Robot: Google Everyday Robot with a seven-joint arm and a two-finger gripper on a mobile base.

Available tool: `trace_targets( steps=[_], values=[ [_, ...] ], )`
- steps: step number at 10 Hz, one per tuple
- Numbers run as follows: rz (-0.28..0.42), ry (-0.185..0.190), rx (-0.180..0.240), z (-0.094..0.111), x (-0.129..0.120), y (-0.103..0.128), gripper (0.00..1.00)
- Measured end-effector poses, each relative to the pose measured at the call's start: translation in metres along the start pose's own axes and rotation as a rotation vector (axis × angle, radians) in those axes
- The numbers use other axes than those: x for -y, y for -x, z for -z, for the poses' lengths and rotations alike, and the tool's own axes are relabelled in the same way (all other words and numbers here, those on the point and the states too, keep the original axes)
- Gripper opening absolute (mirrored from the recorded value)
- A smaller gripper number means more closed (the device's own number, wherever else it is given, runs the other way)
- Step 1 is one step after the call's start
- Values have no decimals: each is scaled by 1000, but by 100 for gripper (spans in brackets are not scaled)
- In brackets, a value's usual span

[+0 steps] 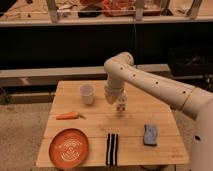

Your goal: Knock the bottle over

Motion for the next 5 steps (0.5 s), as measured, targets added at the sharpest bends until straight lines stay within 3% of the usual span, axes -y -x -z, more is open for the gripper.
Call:
trace_targets(
  steps=[4, 5],
  values=[
    [-23, -1, 1, 1, -4, -2, 3],
    [-58, 9, -5, 1, -7, -4, 3]
  ],
)
